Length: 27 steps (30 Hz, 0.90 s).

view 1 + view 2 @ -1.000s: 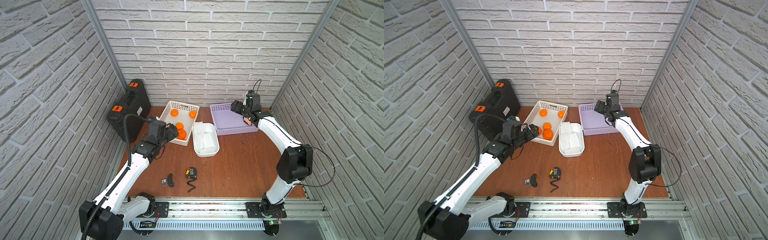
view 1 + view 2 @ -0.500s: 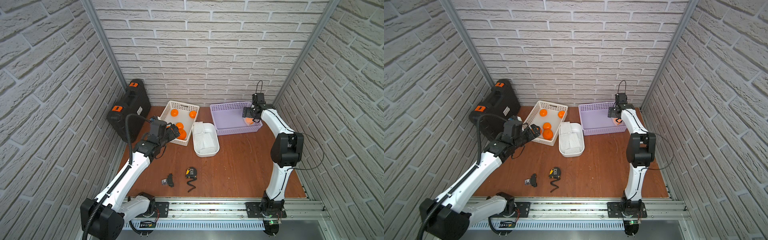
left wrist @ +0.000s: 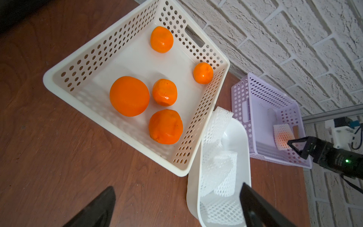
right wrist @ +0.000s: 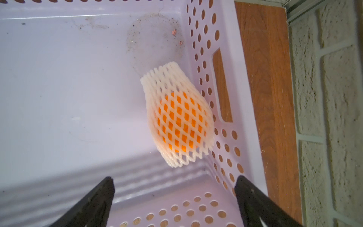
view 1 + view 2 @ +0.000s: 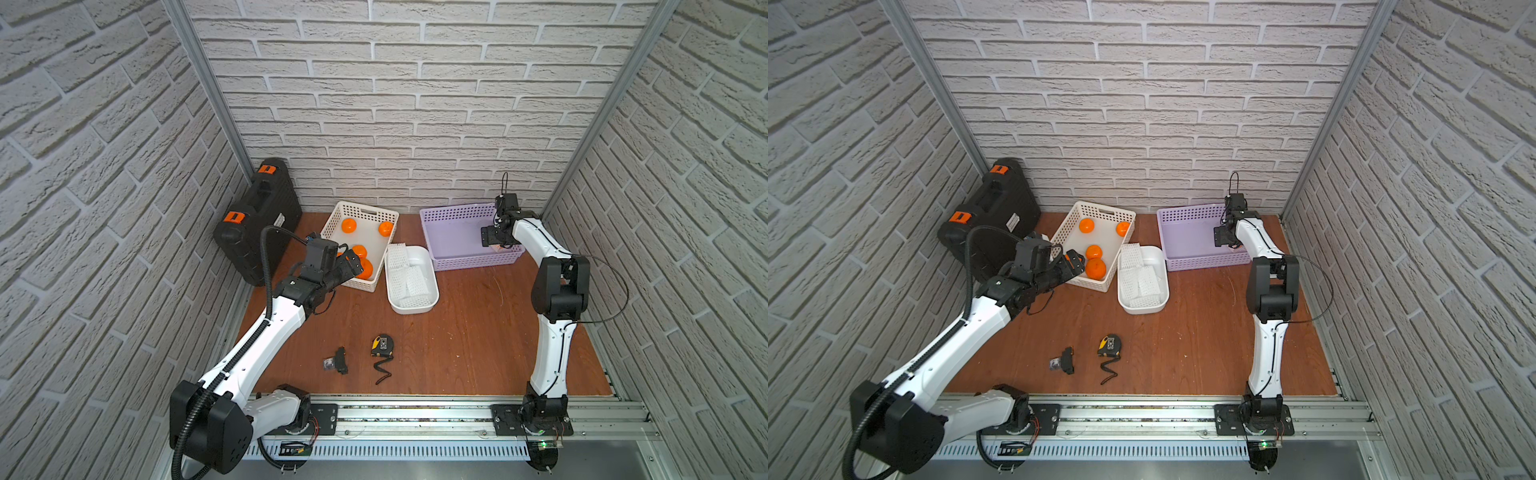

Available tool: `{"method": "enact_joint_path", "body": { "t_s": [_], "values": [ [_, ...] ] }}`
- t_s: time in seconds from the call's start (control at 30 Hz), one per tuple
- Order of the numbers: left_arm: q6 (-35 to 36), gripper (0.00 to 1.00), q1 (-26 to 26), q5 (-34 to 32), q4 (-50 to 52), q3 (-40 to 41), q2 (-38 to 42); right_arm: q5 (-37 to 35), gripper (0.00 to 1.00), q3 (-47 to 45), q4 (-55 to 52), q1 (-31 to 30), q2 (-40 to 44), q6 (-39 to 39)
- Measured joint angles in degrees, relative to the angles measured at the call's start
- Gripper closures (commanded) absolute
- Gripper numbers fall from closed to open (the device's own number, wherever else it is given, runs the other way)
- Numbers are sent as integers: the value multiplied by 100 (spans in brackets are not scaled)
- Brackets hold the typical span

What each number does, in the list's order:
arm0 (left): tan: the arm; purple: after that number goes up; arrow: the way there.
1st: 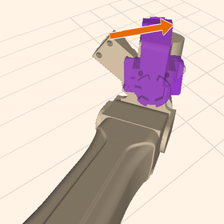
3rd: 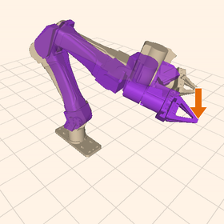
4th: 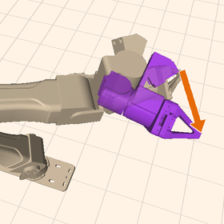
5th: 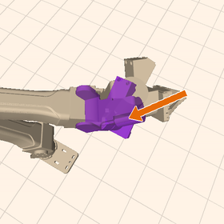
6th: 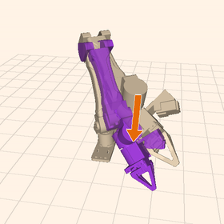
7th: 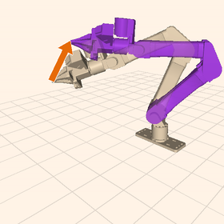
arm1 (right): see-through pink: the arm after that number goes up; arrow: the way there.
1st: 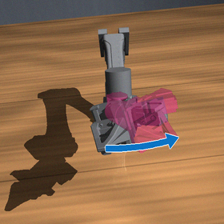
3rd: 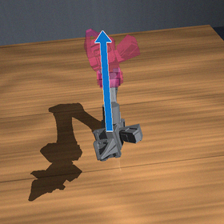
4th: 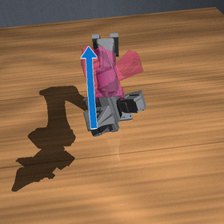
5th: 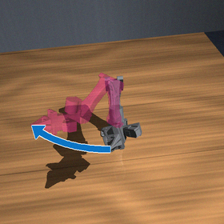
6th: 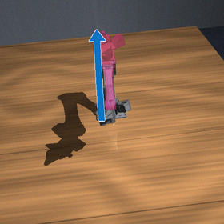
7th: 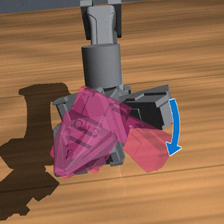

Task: Remove foam nets from oranges
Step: Pick up the orange from the basket.

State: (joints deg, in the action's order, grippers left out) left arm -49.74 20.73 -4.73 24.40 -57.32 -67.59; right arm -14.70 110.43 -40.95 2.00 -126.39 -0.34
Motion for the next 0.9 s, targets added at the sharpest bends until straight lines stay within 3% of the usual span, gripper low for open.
{"method": "enact_joint_path", "body": {
  "t_s": [0.57, 0.9],
  "values": [
    [-55, 2, -157, 278, -22, -59, -313, -219, 7, 544, 155, 0, -883, 409],
    [-151, 2, -221, 468, -55, -59, -496, -466, 7, 459, 426, -13, -925, 503]
  ]
}}
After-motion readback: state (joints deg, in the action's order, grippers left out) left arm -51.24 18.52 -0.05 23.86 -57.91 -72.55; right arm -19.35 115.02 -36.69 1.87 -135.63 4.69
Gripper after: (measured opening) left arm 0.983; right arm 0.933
